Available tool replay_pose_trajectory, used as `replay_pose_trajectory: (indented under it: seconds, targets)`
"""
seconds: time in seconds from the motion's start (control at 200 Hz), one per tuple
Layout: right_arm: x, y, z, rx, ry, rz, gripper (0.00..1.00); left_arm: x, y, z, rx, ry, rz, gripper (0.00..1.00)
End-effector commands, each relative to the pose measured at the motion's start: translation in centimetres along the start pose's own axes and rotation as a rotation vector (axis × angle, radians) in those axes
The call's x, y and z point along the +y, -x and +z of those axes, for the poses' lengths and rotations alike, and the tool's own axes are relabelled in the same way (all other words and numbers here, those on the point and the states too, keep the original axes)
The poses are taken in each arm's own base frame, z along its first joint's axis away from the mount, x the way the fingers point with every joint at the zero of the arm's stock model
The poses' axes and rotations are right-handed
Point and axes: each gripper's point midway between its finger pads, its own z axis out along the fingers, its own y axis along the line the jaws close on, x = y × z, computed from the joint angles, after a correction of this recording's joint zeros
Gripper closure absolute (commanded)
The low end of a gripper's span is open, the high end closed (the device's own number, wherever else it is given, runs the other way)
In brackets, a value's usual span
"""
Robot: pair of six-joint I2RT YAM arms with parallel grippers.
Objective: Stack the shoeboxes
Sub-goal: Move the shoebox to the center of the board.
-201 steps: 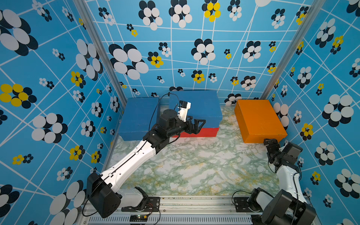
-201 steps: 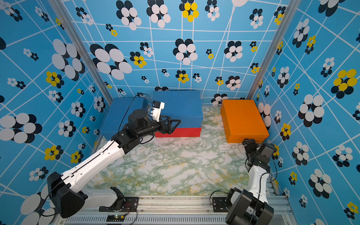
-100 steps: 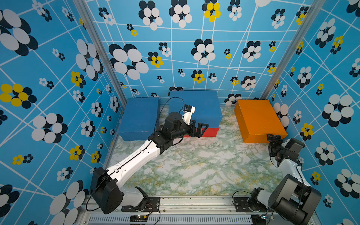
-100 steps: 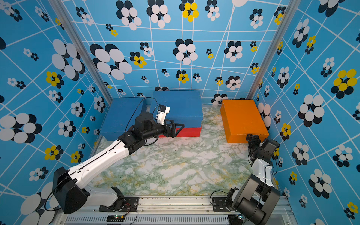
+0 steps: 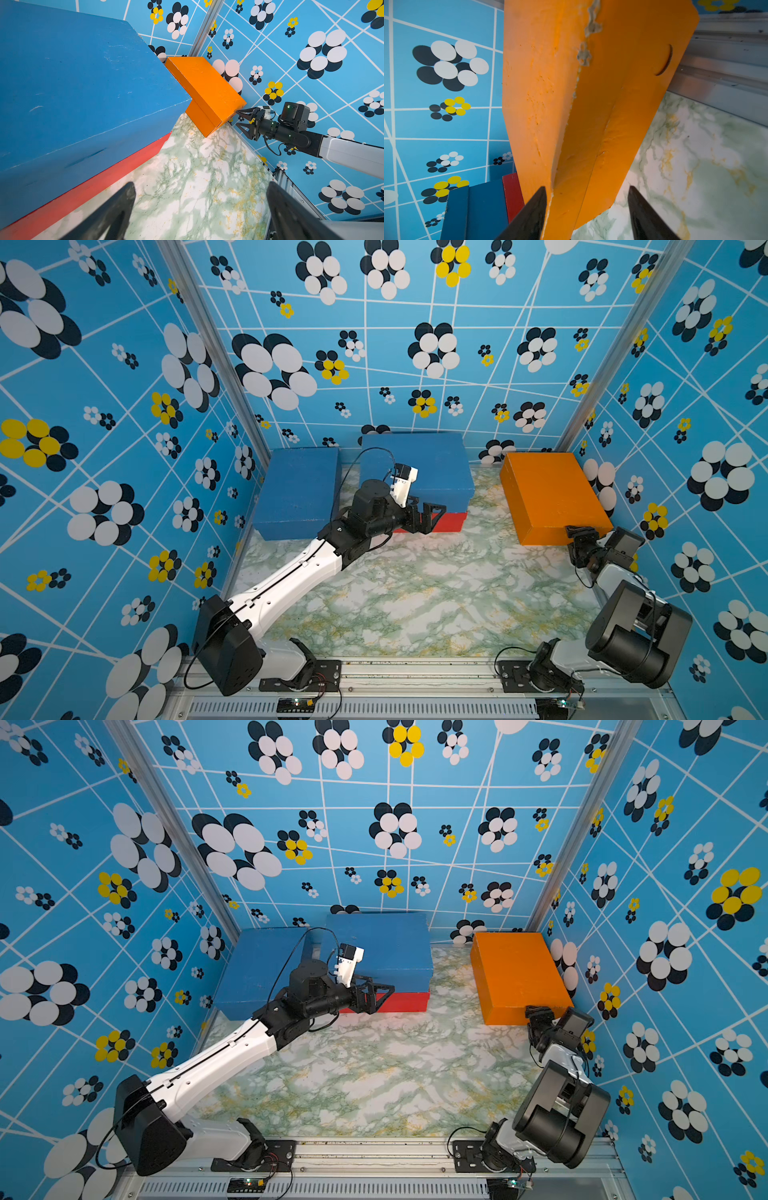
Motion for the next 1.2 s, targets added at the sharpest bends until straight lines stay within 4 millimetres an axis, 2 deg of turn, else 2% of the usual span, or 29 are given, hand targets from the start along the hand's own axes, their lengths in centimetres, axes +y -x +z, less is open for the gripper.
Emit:
replay_pose_trajectory:
  seconds: [0.0,0.4,0.565,0.65,0.715,0.82,0.93,1.055,1.195]
  targets:
    - [1.4,0.3,0.8,0.004,0.014,-0.042,0.40,-0.1,0.3,-0.1,-0.015,0.009,0.024,0.01]
    - [0.3,-0.7,2.6,0.036,-0.023,-0.047,0.52,1.0,0.1,-0.1,-0.020,0.025,0.009,0.01]
    - [0.3,-1.1,3.1,0.053,-0.024,-0.048,0.63,1.4,0.0,-0.1,-0.025,0.031,-0.003,0.00]
    - [0.2,-1.4,3.4,0.060,-0.027,-0.050,0.64,1.5,0.0,-0.2,-0.025,0.030,-0.008,0.00]
    - [0.2,-1.7,3.5,0.065,-0.027,-0.054,0.59,1.5,0.0,-0.2,-0.025,0.030,-0.008,0.00]
    - [-0.1,-1.7,3.6,0.061,-0.039,-0.058,0.31,1.5,0.0,-0.3,-0.027,0.031,-0.008,0.00]
    - [-0.4,-1.6,3.9,0.057,-0.054,-0.059,0.27,1.7,0.0,-0.4,-0.028,0.036,-0.008,0.01]
    - [-0.5,-1.4,4.6,0.059,-0.048,-0.047,0.35,1.7,0.1,-0.6,-0.033,0.037,-0.009,0.01]
    - [-0.2,-1.0,5.5,0.057,-0.031,-0.027,0.49,1.9,0.0,-0.7,-0.032,0.043,-0.012,0.00]
